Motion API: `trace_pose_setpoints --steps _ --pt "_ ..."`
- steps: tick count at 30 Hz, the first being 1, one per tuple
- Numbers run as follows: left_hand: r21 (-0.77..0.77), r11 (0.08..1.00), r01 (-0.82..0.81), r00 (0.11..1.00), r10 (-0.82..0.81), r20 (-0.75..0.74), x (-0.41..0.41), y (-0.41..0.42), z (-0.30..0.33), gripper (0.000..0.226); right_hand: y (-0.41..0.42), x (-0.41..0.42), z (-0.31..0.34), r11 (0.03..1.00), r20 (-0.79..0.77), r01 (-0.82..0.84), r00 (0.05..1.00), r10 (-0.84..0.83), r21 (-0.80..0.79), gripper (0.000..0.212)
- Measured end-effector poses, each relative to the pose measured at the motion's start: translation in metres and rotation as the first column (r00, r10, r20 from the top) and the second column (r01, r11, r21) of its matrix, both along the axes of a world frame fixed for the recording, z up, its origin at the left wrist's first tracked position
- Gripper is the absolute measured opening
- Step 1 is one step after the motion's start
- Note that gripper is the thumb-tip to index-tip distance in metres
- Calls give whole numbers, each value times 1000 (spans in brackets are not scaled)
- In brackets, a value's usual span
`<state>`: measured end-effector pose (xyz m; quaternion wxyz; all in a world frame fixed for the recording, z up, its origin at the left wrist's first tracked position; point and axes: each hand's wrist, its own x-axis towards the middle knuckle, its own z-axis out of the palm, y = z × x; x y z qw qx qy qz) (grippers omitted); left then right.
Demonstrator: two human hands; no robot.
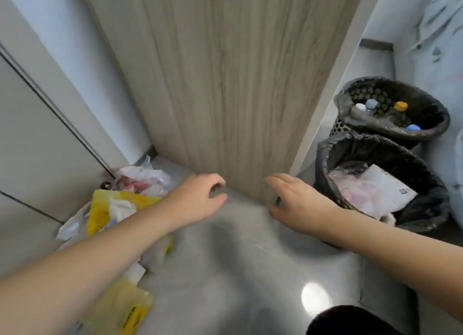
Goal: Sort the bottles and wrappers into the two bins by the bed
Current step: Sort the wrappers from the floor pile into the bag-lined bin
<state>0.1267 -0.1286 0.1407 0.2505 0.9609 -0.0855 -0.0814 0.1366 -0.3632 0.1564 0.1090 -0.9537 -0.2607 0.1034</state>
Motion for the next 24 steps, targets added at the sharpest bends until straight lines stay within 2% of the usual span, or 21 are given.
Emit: trace_pose_setpoints --steps 5,10,12,14,15,17,20,22,24 --pt "-42 940 -339 934 331 -137 -39 92 -53 33 121 -11 -29 986 -144 -164 976 165 22 54" --pt "-67 843 -534 819 496 -287 -105 162 -114 41 205 -35 -77 981 -275 -193 942 193 27 52" --pt "-50 774 -631 750 591 -297 -132 188 -138 46 226 -51 -101 987 -347 -160 924 161 31 54" --pt "40 678 -734 645 715 -270 -157 211 -163 57 241 -68 -125 989 -410 -148 900 147 29 51" --pt "100 634 -767 590 757 -281 -168 219 -175 64 247 -78 -135 989 -447 -148 882 146 32 51" --pt "192 603 -774 531 783 -323 -188 228 -200 79 255 -94 -155 991 -524 -128 842 130 40 53" --pt "255 602 -757 525 792 -312 -212 222 -230 87 263 -112 -180 999 -609 -41 792 41 14 53" --pt "283 583 -762 535 812 -231 -221 212 -238 81 265 -122 -194 1000 -661 7 751 -14 -14 53" --pt "278 538 -795 502 843 -194 -224 205 -239 60 265 -130 -204 998 -681 -1 731 -41 -61 53"
